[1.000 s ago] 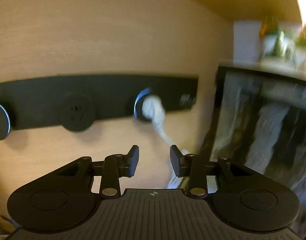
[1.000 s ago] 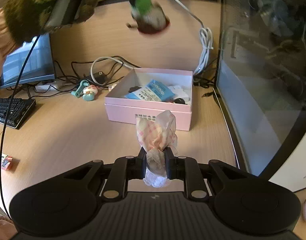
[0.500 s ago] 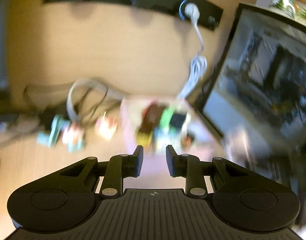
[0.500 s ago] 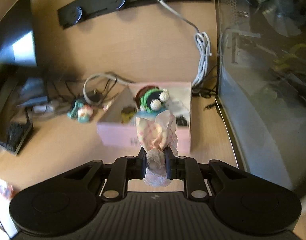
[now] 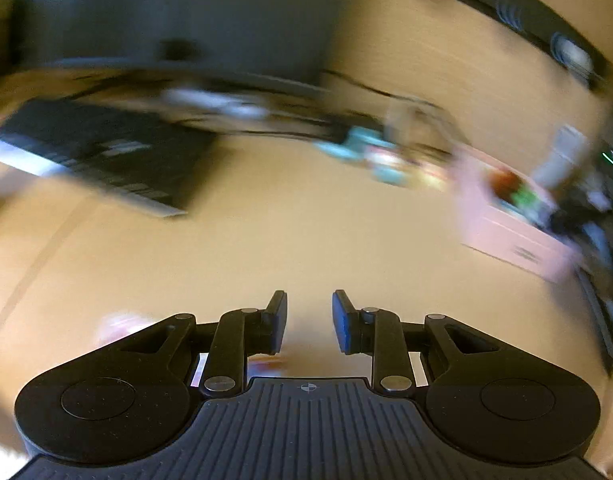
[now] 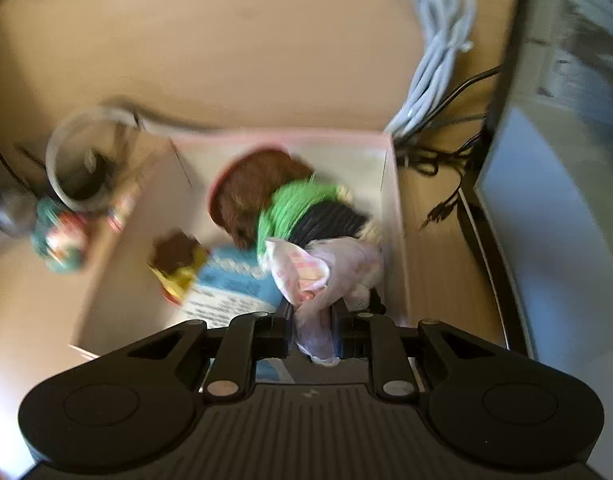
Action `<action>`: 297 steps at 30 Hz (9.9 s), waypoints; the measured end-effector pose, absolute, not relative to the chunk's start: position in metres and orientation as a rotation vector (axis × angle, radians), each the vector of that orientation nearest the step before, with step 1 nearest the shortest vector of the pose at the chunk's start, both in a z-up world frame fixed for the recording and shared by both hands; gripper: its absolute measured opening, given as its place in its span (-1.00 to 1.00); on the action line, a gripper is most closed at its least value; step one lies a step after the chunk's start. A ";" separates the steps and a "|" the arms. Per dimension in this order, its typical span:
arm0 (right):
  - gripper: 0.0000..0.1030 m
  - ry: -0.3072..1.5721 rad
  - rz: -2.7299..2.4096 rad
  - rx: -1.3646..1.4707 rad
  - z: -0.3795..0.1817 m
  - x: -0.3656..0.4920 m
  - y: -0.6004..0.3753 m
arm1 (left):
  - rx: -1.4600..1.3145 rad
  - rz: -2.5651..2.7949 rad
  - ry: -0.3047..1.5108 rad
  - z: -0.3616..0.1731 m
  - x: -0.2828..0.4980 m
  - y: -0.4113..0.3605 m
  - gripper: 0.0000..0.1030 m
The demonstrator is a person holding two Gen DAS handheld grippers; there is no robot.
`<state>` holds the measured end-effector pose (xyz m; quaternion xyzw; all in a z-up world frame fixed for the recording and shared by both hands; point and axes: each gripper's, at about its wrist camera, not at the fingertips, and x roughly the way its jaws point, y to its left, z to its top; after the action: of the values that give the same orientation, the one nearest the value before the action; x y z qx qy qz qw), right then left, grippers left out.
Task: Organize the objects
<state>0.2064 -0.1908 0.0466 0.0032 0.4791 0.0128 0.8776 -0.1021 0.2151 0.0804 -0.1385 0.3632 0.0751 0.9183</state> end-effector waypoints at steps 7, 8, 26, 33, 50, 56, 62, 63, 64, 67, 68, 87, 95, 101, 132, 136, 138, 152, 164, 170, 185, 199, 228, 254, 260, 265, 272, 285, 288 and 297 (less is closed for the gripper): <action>0.36 0.816 0.057 0.036 0.084 0.158 -0.180 | -0.586 0.487 0.728 0.064 -0.148 0.280 -0.51; 0.39 0.775 0.071 0.015 0.091 0.144 -0.174 | -0.597 0.497 0.737 0.061 -0.146 0.283 -0.51; 0.56 0.672 0.256 -0.158 0.094 0.056 -0.079 | -0.226 -0.077 0.767 0.064 -0.030 0.210 -0.42; 0.87 0.636 0.300 -0.091 0.081 0.123 -0.013 | -0.119 -0.128 0.795 0.067 -0.071 0.224 -0.41; 0.11 0.788 0.087 -0.002 0.003 0.229 0.074 | 0.201 -0.284 0.808 0.060 -0.109 0.267 -0.41; 0.12 0.835 0.218 -0.054 0.006 0.128 0.026 | 0.392 -0.415 0.763 0.057 -0.088 0.247 -0.39; 0.44 0.831 0.193 -0.121 0.022 0.049 -0.015 | 0.521 -0.514 0.724 0.052 -0.063 0.224 -0.34; 0.46 0.827 0.184 -0.118 0.027 0.041 -0.019 | 0.520 -0.532 0.738 0.053 -0.057 0.220 -0.34; 0.51 0.827 0.179 -0.109 0.031 0.033 -0.025 | 0.504 -0.555 0.768 0.053 -0.048 0.217 -0.34; 0.56 0.824 0.172 -0.090 0.039 0.010 -0.035 | 0.428 -0.557 0.825 0.051 -0.024 0.210 -0.31; 0.60 0.818 0.170 -0.094 0.041 0.001 -0.038 | 0.396 -0.540 0.835 0.052 -0.016 0.208 -0.31; 0.92 0.819 0.264 -0.143 0.035 -0.040 -0.079 | 0.067 -0.074 0.964 0.039 0.061 0.234 -0.12; 0.92 0.859 0.340 -0.175 0.024 -0.027 -0.077 | -0.010 -0.015 0.930 0.038 0.060 0.233 -0.16; 0.93 0.866 0.360 -0.194 0.019 -0.024 -0.075 | -0.174 -0.095 0.876 0.034 0.031 0.252 -0.18; -0.10 0.831 0.357 -0.039 0.048 0.034 -0.079 | -0.200 -0.363 0.886 0.075 -0.033 0.175 -0.49; -0.10 0.818 0.309 -0.037 0.060 0.013 -0.118 | -0.186 -0.399 0.859 0.083 -0.013 0.151 -0.49; -0.10 0.802 0.284 -0.038 0.065 0.006 -0.134 | -0.201 -0.408 0.857 0.086 -0.003 0.142 -0.49; -0.10 0.731 0.211 0.043 0.076 -0.008 -0.193 | -0.222 -0.486 0.623 0.147 0.100 0.047 -0.49; -0.10 0.734 0.156 0.093 0.063 -0.027 -0.234 | -0.224 -0.383 0.619 0.085 0.157 -0.011 -0.50; -0.10 0.743 0.156 0.131 0.067 -0.018 -0.241 | -0.317 -0.373 0.652 0.095 0.133 0.029 -0.50; 0.07 0.617 0.231 0.366 0.143 0.200 -0.191 | -0.211 -0.199 0.883 0.049 -0.032 0.140 -0.50; 0.05 0.888 0.176 -0.121 0.070 0.286 -0.006 | -0.380 -0.057 0.867 0.042 -0.083 0.245 -0.50; 0.26 0.767 0.338 -0.447 0.051 0.053 -0.026 | -0.251 -0.234 0.874 0.049 -0.043 0.193 -0.50; 0.63 0.805 0.158 -0.101 0.040 -0.024 -0.166 | -0.226 -0.189 1.063 0.037 0.005 0.090 -0.48; 0.64 0.809 0.135 -0.069 0.037 -0.026 -0.178 | 0.070 -0.235 1.003 0.037 -0.015 0.063 -0.42; 0.64 0.816 0.161 -0.060 0.031 -0.022 -0.171 | 0.118 -0.259 0.988 0.036 -0.027 0.063 -0.44; 0.46 0.805 0.179 -0.115 0.023 -0.015 -0.150 | 0.148 -0.258 0.972 0.036 -0.036 0.072 -0.59; 0.40 0.689 0.351 -0.204 0.040 -0.019 -0.102 | 0.075 -0.236 0.946 0.037 -0.045 0.111 -0.66; 0.41 0.665 0.331 -0.254 0.040 -0.017 -0.109 | 0.076 -0.235 0.937 0.037 -0.046 0.111 -0.66; 0.47 0.697 0.342 -0.338 0.029 -0.002 -0.123 | 0.072 -0.241 0.920 0.036 -0.048 0.114 -0.66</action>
<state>-0.0022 -0.1228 0.0293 -0.1641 0.3383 0.1658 0.9116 -0.0480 0.1142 0.0362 0.0346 0.4428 -0.1161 0.8884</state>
